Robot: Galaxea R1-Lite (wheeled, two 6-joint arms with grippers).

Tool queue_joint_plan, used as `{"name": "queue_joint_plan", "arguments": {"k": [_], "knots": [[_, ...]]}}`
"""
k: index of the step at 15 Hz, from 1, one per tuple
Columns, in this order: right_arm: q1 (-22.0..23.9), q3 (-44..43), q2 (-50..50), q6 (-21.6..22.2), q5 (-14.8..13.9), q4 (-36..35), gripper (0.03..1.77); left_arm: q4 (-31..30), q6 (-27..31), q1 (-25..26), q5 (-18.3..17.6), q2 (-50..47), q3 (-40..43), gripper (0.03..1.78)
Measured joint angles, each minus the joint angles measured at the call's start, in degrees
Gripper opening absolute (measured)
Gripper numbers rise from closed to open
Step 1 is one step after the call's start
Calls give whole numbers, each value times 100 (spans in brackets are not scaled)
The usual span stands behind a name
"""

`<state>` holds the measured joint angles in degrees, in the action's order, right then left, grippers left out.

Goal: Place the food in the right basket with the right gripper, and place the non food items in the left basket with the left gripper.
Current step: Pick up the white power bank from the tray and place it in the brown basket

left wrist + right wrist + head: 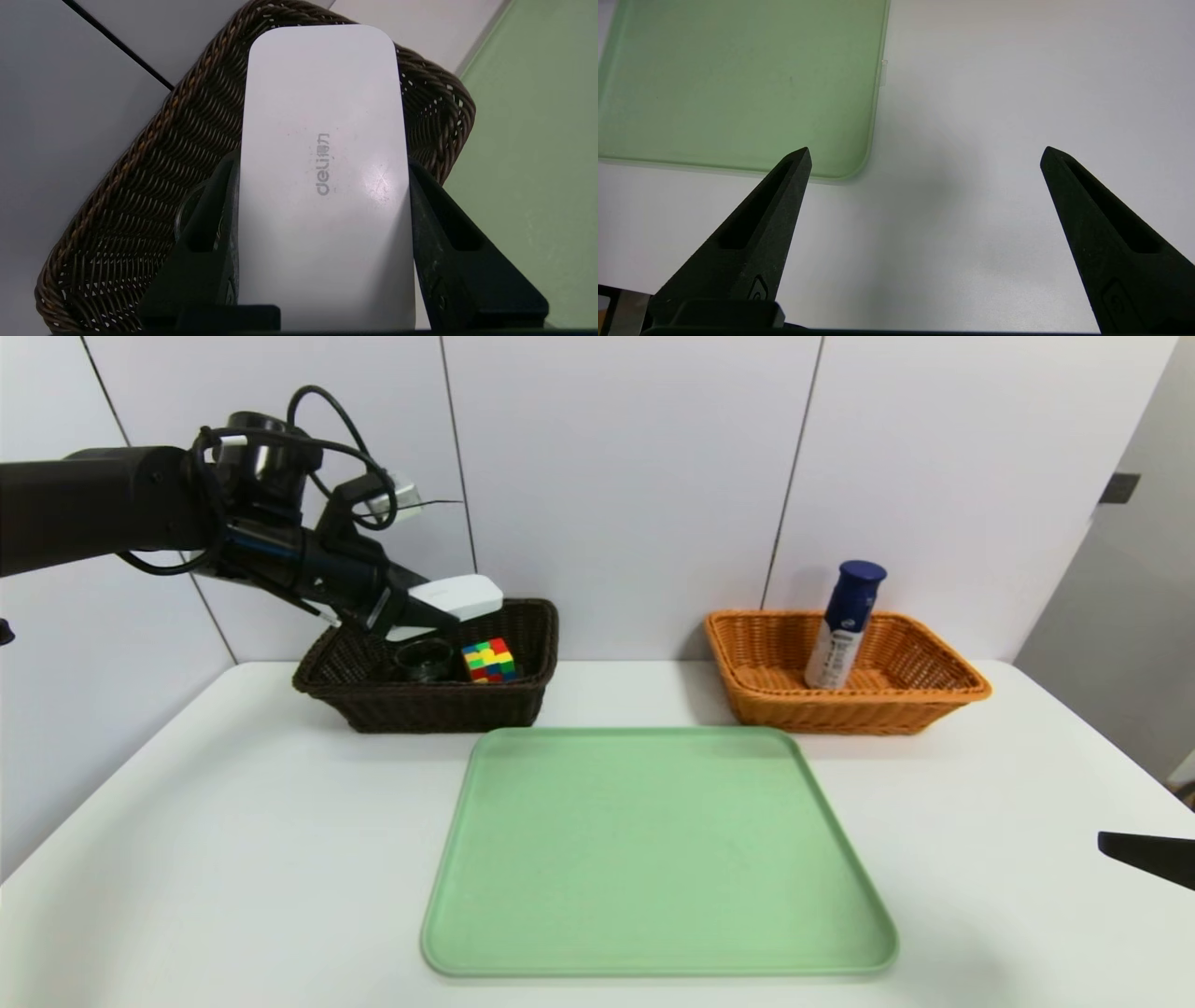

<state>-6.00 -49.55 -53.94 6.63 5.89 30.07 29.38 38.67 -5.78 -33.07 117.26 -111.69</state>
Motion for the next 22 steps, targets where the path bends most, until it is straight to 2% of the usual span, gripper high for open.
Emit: {"name": "queue_joint_plan", "arguments": {"k": [3,4,9,17,21,22], "knots": [[2,52,98,0,-5,2,169,418,857,204,-683,182,0,101],[2,63,122,0,-5,0,169,427,1056,239,-761,254,0,101],[2,72,201,0,-2,0,169,110,1106,297,-758,564,-41,101],[-4,96,254,-62,-2,2,169,-1130,1047,499,-634,1083,-46,100],[-4,102,249,-63,6,0,169,-1259,1042,542,-625,1242,-46,100],[-4,102,244,-62,11,-10,169,-1261,1031,547,-619,1257,-49,109]]}}
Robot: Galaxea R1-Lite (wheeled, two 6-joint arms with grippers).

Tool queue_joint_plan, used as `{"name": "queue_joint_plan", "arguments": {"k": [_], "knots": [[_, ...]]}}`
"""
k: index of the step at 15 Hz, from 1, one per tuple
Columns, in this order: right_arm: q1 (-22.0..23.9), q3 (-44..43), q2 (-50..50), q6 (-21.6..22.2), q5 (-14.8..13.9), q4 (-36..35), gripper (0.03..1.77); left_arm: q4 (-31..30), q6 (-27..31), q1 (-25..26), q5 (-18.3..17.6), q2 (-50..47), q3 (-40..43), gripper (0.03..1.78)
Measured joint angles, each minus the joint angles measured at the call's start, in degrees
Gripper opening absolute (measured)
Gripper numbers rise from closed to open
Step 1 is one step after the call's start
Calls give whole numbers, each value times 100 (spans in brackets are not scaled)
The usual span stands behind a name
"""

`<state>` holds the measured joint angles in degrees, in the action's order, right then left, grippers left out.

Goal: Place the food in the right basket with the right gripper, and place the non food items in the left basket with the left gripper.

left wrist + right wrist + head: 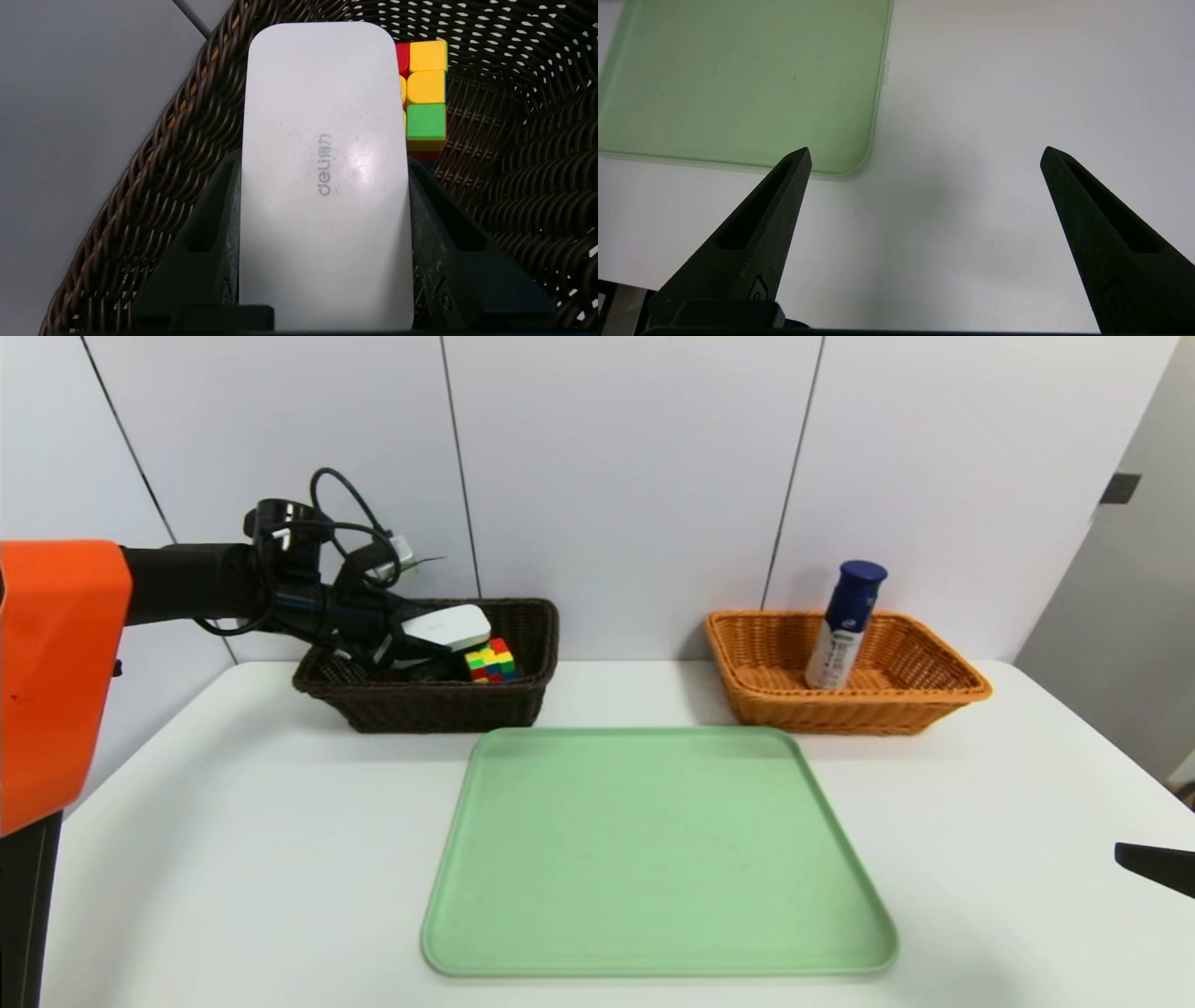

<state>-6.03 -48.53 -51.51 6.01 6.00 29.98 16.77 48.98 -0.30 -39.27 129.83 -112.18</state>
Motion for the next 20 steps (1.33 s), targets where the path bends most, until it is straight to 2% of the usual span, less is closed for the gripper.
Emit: {"name": "queue_joint_plan", "arguments": {"k": [2,6,10,12,15,18,20], "knots": [[0,0,-6,2,1,-5,169,-7,-78,-11,0,2,-37,123],[0,2,-1,0,0,0,169,-243,-605,-11,-10,-108,-59,142],[0,2,11,11,9,-7,169,-700,-1801,-29,-6,-461,-59,153],[0,2,40,11,28,-2,169,-645,-2365,-33,-9,-714,-59,157],[0,-22,123,10,39,9,169,-182,-3104,-24,90,-1191,24,161],[0,-85,176,0,23,-5,169,957,-3761,10,379,-1754,129,164],[0,-133,193,-9,-10,1,169,1646,-3953,93,656,-2135,286,166]]}}
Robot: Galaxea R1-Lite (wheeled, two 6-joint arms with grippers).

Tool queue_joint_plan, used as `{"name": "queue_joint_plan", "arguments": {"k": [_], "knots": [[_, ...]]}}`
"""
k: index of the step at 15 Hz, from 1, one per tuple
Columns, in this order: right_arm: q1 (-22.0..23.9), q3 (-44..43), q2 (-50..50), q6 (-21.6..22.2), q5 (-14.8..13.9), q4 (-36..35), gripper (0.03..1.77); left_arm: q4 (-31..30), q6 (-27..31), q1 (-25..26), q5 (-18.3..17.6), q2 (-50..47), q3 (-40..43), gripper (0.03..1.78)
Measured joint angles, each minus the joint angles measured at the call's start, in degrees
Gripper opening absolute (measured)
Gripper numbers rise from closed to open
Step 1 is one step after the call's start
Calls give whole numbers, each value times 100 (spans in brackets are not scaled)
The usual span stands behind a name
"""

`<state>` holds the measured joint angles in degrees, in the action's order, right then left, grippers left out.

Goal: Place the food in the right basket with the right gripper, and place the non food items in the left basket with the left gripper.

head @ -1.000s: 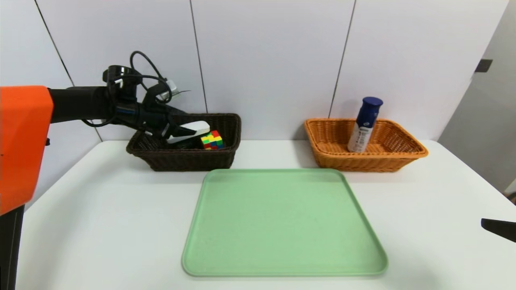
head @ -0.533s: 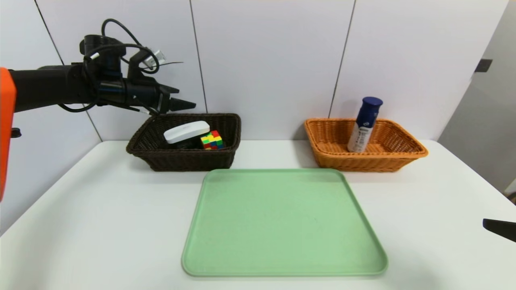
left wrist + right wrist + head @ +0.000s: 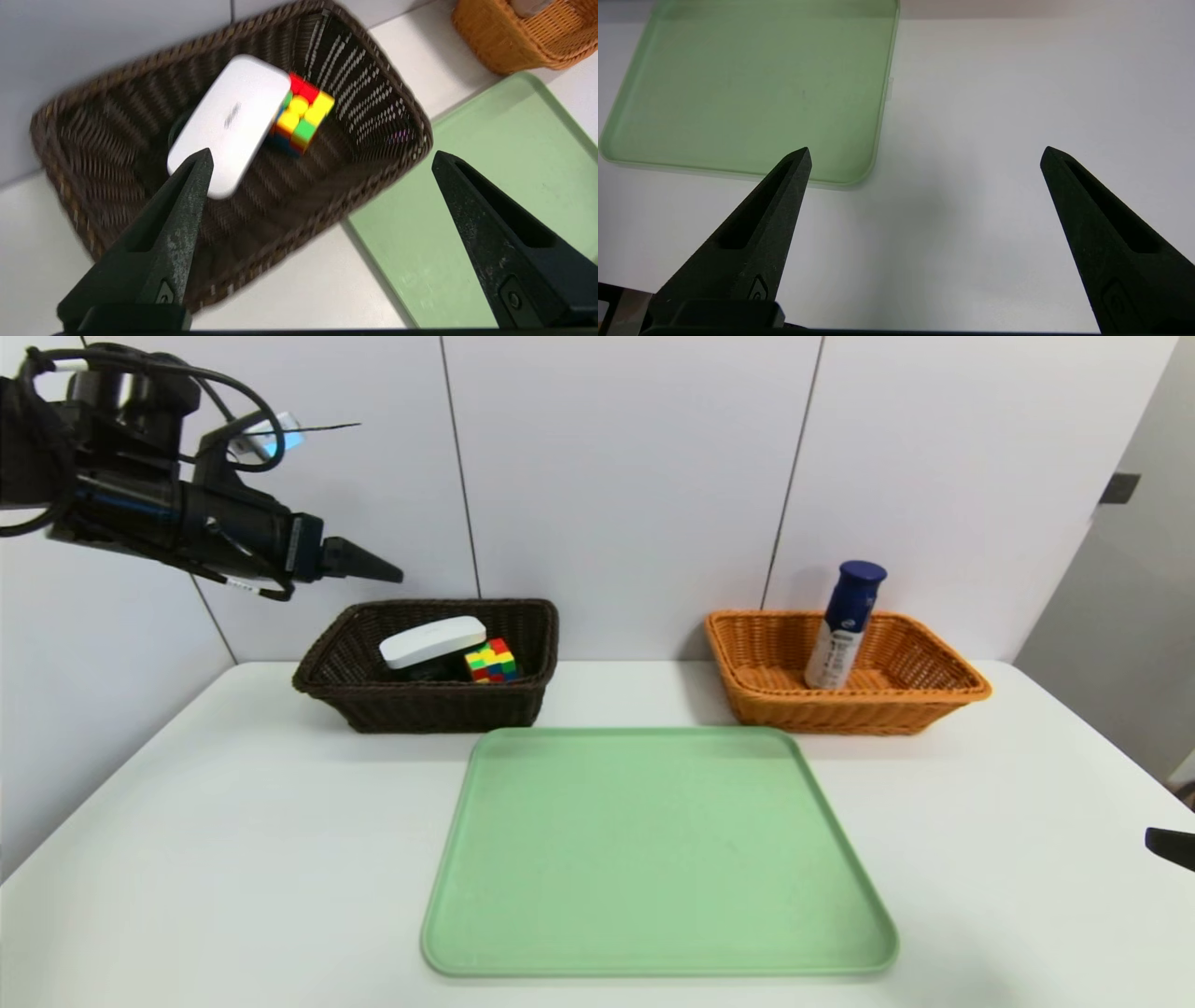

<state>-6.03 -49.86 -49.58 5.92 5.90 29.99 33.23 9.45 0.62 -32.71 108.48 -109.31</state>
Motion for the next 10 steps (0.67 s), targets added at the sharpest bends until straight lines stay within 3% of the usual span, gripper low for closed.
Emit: {"name": "queue_joint_plan", "arguments": {"k": [3,6,10], "knots": [[4,-38,93,5,-43,13,169,500,-166,108,562,-724,859,167],[108,-24,245,-2,-87,16,169,557,-378,146,1234,-1477,1946,167],[141,52,741,-74,-128,16,170,550,-669,155,1857,-2910,3484,169]]}}
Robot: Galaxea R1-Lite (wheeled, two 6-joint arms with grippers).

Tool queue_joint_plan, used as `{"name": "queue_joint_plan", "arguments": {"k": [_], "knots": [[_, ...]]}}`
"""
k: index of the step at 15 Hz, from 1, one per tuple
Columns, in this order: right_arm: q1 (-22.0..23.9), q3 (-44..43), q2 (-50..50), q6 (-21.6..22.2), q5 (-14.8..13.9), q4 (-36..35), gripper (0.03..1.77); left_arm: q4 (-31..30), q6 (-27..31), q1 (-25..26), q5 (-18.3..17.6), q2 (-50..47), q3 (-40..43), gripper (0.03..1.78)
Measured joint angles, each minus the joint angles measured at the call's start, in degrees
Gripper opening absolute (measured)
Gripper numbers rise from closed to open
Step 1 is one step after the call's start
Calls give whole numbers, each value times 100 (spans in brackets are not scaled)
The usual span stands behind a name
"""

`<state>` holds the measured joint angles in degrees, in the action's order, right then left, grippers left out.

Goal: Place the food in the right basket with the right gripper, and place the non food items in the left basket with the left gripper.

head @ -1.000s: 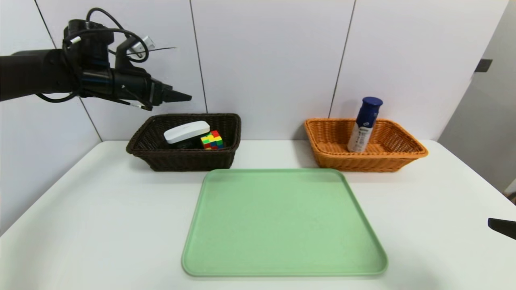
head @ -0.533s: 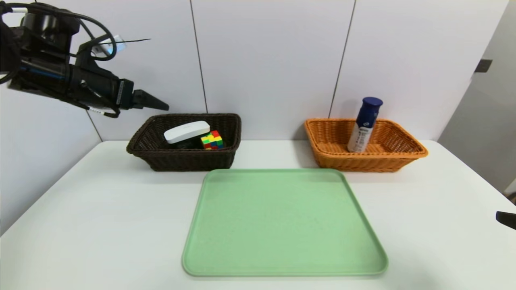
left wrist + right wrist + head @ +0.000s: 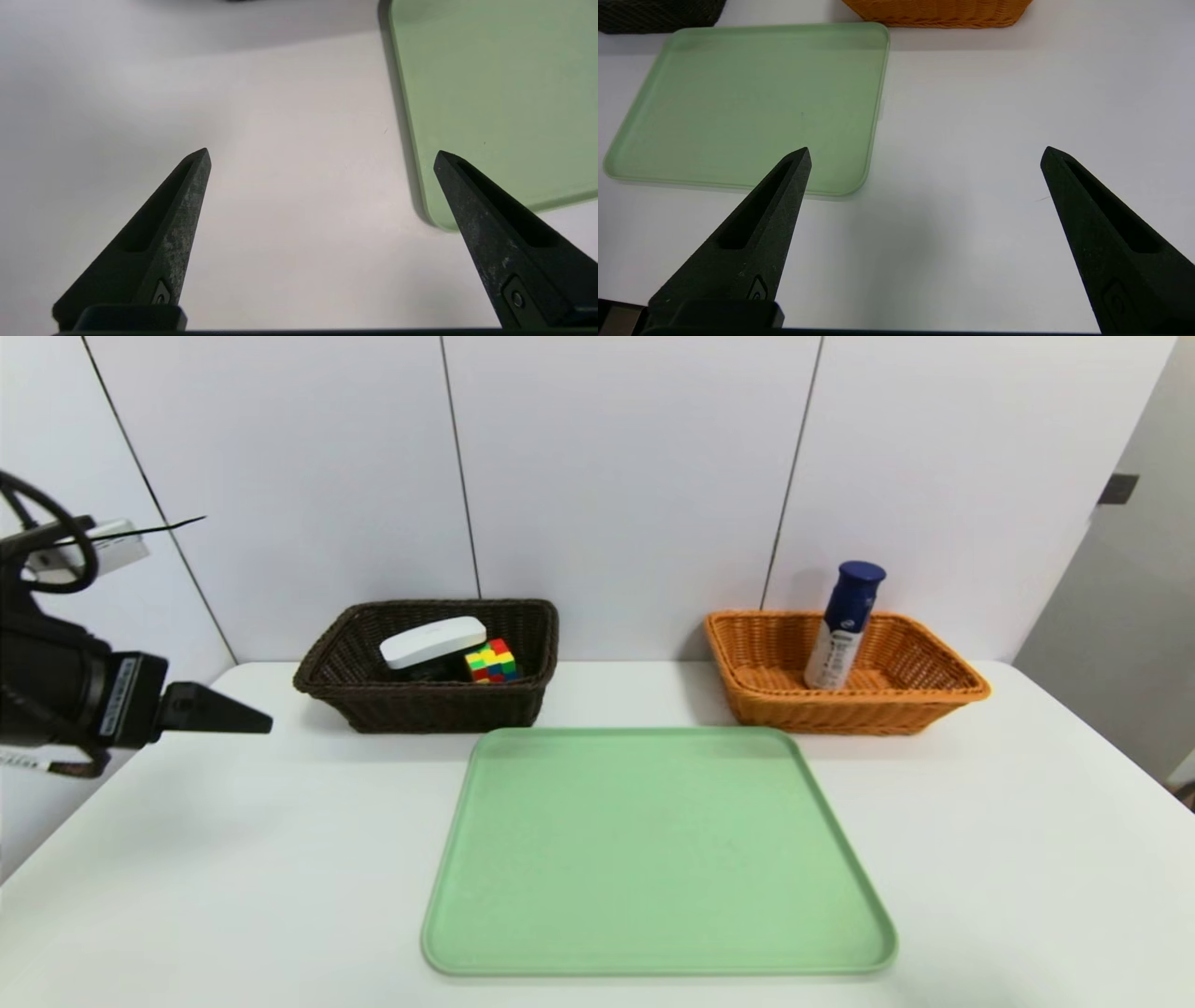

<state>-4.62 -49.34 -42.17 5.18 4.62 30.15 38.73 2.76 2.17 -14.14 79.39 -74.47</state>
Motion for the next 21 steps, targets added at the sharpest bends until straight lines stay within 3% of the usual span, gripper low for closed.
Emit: {"name": "queue_joint_plan", "arguments": {"k": [6,14,21], "knots": [[317,276,956,-232,-167,0,170,-113,-78,2,677,-2175,1762,169],[449,560,1729,-386,-101,317,170,-61,-39,-2,739,-3997,2922,169],[444,1143,2456,-505,-79,256,170,-87,325,0,723,-5252,3738,169]]}}
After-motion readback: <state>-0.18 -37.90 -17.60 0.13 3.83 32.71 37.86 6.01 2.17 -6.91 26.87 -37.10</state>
